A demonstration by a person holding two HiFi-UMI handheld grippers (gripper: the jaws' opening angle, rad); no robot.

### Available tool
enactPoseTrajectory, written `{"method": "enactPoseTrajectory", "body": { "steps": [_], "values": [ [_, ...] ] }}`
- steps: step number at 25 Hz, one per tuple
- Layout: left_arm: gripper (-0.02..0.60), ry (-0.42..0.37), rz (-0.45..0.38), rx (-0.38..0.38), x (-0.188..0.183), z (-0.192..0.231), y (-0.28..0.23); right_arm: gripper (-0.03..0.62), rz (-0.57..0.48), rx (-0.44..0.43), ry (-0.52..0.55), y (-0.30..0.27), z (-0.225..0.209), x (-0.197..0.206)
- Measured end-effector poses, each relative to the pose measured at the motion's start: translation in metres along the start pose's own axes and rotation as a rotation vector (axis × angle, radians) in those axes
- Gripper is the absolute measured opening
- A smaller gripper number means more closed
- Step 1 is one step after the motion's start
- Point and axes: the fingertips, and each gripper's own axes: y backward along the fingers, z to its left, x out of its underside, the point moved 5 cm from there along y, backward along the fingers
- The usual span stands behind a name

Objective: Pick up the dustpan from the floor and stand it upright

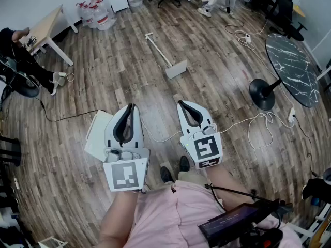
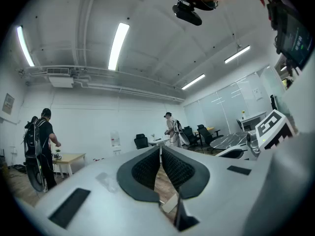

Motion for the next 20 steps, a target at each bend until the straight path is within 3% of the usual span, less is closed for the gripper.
{"method": "enactPoseTrajectory", "body": {
  "steps": [13,15,20],
  "values": [
    [0.023,-0.029,0.023,-0.05,0.008,-0.035,-0.055,0.011,-0.012,-0.062,-0.004,-0.021,-0.074,0.016],
    [0.023,-0.025,0.034,-0.061,0.01,-0.035,-0.065,0.195,-0.002,-0.079,-0.013,-0.031,-0.085,0.018],
    [0.023,-0.029,0.04,-0.067,0.018,-0.033,-0.092,0.212,-0.002,-0.058,-0.003,-0.057,-0.112,0.018]
  ]
}}
